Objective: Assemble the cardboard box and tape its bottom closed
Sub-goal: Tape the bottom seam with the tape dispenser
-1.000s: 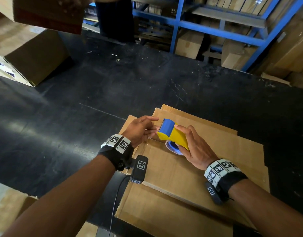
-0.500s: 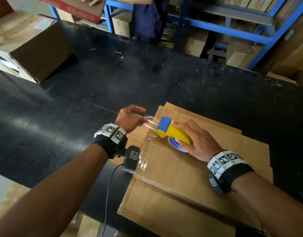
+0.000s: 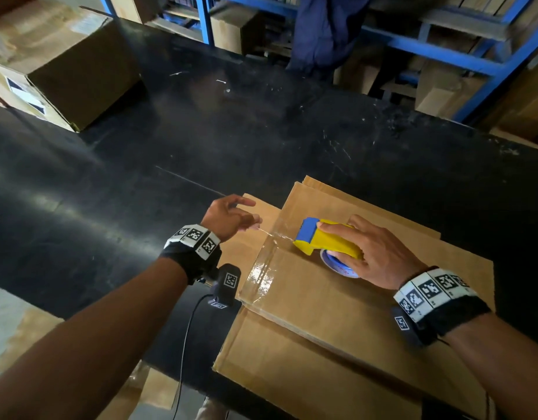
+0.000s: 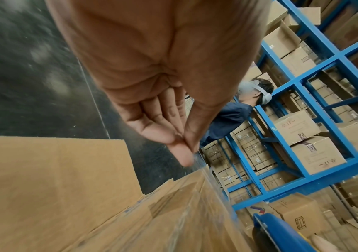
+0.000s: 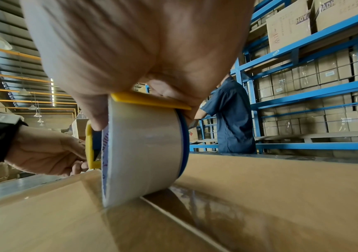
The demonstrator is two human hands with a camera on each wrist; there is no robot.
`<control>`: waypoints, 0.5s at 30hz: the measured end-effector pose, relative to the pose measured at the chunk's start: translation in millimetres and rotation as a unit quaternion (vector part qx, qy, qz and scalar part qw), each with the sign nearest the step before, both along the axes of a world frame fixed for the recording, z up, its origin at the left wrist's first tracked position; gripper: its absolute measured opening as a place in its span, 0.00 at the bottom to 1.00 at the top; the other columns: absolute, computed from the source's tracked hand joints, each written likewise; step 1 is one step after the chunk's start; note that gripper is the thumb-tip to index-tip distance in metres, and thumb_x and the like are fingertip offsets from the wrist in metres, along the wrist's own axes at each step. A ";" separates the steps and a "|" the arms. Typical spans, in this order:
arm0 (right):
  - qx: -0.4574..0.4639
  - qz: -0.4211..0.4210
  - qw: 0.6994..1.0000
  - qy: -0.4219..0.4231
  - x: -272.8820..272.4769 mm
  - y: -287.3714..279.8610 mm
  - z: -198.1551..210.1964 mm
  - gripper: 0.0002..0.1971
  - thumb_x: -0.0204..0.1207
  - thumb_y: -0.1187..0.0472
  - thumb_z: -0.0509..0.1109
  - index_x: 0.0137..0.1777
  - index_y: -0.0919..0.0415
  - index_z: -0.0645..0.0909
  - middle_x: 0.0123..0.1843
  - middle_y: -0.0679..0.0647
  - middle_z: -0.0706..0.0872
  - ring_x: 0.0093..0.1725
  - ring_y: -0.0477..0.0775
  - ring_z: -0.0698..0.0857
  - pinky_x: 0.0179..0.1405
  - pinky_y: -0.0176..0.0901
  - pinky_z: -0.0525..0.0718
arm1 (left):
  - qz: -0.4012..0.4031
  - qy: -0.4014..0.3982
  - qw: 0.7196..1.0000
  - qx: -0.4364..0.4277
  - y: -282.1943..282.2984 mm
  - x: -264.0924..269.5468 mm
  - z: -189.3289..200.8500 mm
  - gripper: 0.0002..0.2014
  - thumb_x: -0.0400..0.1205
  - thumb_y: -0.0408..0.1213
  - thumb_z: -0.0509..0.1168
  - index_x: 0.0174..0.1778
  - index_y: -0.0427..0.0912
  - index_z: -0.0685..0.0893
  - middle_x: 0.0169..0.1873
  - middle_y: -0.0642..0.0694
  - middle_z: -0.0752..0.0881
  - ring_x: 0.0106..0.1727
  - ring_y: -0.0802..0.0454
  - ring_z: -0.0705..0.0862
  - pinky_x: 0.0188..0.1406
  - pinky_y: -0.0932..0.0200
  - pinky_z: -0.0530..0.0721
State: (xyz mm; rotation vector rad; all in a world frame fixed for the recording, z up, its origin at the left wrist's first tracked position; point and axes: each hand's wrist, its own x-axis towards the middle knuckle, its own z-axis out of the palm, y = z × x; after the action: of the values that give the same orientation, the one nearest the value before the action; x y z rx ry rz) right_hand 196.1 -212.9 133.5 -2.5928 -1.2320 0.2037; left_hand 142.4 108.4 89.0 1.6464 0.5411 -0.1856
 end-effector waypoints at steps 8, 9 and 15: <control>-0.009 0.004 1.000 0.016 1.4 0.2 2.4 0.29 0.81 0.42 0.66 0.82 0.40 0.67 0.49 0.44 0.69 0.32 0.40 0.72 0.28 0.24 0.66 | -0.008 0.034 0.999 -0.020 0.5 3.4 -18.4 0.17 0.79 0.34 0.78 0.62 0.42 0.84 0.44 0.42 0.96 0.48 0.47 0.95 0.43 0.59 0.85; -0.012 0.005 1.000 0.017 1.3 0.1 2.2 0.30 0.81 0.42 0.65 0.83 0.39 0.66 0.49 0.44 0.69 0.32 0.41 0.72 0.28 0.24 0.67 | -0.011 0.041 0.999 -0.026 0.6 3.2 -22.4 0.17 0.79 0.34 0.78 0.62 0.42 0.84 0.44 0.41 0.96 0.49 0.47 0.95 0.45 0.56 0.85; -0.020 0.005 1.000 0.018 1.9 1.6 -0.7 0.31 0.80 0.47 0.71 0.82 0.40 0.68 0.49 0.45 0.70 0.33 0.43 0.72 0.30 0.25 0.65 | -0.078 0.069 0.994 0.033 -9.1 5.4 -42.9 0.14 0.80 0.36 0.75 0.61 0.50 0.85 0.41 0.49 0.96 0.52 0.52 0.94 0.65 0.45 0.88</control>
State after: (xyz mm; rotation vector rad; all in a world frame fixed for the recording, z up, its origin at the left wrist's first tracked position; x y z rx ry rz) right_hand 198.0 -211.4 132.8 -2.6049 -1.2418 0.2785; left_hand 147.7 99.2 46.1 1.7498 0.5285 -0.4027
